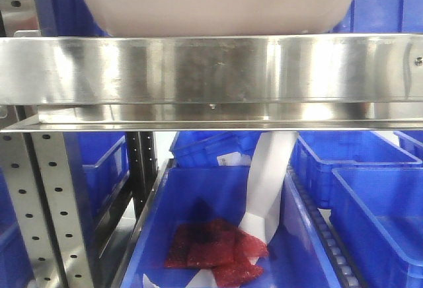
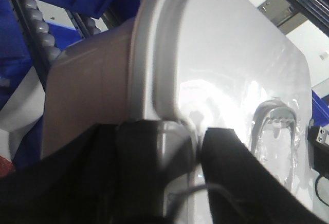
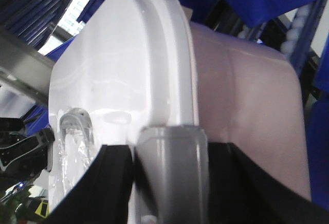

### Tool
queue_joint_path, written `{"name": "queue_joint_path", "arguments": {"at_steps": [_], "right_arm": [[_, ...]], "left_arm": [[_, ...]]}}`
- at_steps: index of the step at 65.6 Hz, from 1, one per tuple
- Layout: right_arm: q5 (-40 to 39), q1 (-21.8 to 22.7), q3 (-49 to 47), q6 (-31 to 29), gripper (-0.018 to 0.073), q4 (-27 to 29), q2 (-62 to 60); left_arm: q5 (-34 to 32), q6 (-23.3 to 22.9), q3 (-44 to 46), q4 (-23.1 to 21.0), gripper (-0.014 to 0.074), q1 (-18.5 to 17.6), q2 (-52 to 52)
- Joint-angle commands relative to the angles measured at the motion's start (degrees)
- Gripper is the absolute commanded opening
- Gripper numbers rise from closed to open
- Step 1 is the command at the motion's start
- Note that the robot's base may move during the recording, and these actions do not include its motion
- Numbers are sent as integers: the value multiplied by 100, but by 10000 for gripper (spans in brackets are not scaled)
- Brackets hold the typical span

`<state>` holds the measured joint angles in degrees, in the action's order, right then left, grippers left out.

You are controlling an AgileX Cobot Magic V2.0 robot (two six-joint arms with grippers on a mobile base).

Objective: Grab white bin and place on right shelf
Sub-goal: 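Push the pink bin with both grippers onto the roller shelf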

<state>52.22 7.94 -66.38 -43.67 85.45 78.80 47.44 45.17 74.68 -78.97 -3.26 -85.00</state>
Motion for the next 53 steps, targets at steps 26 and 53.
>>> {"name": "queue_joint_path", "arguments": {"at_steps": [26, 53], "right_arm": [[357, -133, -404, -121, 368, 792, 339], [158, -133, -404, -142, 560, 792, 704]], "left_arm": [[-300, 195, 230, -551, 232, -411, -145], [-798, 195, 230, -484, 443, -411, -283]]}}
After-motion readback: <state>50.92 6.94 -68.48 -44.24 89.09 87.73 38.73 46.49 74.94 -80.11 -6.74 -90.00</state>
